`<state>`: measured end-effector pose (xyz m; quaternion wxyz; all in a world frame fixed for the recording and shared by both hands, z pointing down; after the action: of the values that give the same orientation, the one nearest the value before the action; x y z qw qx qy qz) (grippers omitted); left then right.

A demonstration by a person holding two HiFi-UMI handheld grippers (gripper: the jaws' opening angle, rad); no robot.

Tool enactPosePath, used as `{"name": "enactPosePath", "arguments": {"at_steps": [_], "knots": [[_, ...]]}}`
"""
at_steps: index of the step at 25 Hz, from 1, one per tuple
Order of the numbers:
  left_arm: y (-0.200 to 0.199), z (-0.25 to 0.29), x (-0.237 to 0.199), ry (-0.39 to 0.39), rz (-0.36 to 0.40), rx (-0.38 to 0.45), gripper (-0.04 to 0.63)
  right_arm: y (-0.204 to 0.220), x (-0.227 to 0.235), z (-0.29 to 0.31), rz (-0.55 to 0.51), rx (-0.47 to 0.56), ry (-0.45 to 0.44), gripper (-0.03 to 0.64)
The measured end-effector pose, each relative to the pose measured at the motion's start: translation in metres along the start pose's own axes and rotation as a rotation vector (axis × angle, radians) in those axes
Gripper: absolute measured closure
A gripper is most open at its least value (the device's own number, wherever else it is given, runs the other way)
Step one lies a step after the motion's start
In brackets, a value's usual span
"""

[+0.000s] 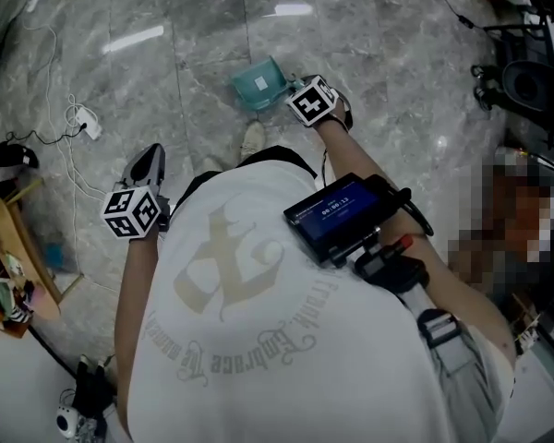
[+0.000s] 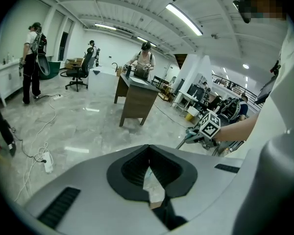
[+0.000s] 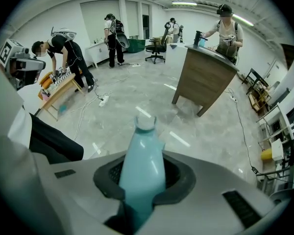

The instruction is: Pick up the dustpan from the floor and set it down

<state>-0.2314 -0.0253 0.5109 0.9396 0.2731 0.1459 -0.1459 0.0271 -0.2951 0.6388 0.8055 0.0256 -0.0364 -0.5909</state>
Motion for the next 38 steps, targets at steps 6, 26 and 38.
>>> {"name": "enactPosePath", "arguments": {"at_steps": [6,26,38], "knots": [[-0.004,0.013,-0.002,-0.032,-0.055,-0.027,0.583,-0.009,0.026,0.033,0.009,-0.025,-0.009,0.523],[0.004,0.006,0.011,-0.042,-0.05,-0.057,0.583,0.031,0.009,0.072,0.038,-0.101,-0.017,0.52],[-0.026,0.033,0.006,0.04,0.01,-0.079,0.583,0.036,0.01,0.065,0.096,-0.067,-0.094,0.485]]}}
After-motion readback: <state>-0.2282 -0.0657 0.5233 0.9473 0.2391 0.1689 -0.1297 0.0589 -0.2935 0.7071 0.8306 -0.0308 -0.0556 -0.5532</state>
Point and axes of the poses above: the fingertips, and each gripper's own axes: z forward along the fingers, x to its right, y out of its underside, the point moved 6 cm from there along -z, backward along the fingers, and after that the axes turned 14 degrees about -x, right-handed, at the moved point
